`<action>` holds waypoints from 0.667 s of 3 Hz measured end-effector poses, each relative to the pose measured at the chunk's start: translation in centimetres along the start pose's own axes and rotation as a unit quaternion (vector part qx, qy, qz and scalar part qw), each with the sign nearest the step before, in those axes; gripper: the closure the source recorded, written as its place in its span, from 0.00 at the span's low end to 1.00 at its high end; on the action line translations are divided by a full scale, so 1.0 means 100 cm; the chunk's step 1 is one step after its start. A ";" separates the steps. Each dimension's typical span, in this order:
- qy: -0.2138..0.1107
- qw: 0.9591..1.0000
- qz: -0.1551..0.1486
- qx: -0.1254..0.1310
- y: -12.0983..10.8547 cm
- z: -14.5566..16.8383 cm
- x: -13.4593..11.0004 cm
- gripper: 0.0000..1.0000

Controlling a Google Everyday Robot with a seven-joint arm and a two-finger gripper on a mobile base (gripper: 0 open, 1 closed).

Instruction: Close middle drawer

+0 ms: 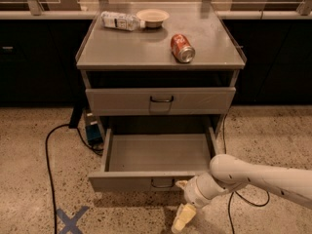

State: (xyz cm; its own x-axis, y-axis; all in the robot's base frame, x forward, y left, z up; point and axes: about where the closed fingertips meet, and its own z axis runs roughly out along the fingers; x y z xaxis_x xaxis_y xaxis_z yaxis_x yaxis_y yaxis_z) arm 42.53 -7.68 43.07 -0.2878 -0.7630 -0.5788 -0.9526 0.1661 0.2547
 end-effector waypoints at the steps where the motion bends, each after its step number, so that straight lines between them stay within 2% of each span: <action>1: -0.003 1.000 -0.006 0.010 -0.018 0.001 -0.007 0.00; 2: -0.018 0.999 -0.014 0.042 -0.059 -0.001 -0.028 0.00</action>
Offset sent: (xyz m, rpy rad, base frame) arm 0.0855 0.0113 0.0038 -0.0018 -0.1128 -0.0297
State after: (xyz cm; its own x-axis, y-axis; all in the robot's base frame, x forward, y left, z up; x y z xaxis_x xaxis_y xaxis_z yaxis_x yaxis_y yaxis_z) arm 48.97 -6.54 43.24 -0.2618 -0.7461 -0.6122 -0.9651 0.1971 0.1726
